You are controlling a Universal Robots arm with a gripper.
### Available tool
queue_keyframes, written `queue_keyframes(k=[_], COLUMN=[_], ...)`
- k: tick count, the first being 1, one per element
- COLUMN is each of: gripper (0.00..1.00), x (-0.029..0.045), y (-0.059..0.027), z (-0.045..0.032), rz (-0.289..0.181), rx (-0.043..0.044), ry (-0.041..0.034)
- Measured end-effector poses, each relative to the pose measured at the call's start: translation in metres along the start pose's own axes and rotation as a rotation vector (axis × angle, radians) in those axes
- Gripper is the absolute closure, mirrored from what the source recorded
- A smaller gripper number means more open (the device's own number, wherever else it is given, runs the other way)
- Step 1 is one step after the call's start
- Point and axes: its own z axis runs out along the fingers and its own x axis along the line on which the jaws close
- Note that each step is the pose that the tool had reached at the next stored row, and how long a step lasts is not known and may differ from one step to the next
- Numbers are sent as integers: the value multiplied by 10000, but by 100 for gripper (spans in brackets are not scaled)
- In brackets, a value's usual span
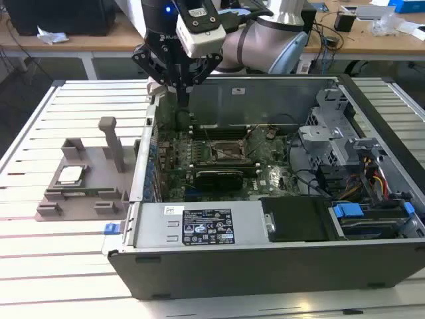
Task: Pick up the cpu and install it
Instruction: 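Reach for the cpu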
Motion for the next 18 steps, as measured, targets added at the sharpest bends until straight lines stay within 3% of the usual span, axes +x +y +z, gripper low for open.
queue_keyframes(k=[1, 3, 6, 8, 15, 18], gripper=[89, 89, 89, 89, 89, 89], x=[32, 196, 338, 478, 809, 991], y=[-3, -15, -25, -36, -60, -74], z=[-1, -5, -9, -13, -21, -26], rz=[0, -1, -1, 0, 0, 0], rx=[1, 0, 0, 0, 0, -1], ry=[1, -1, -1, -2, -3, -3])
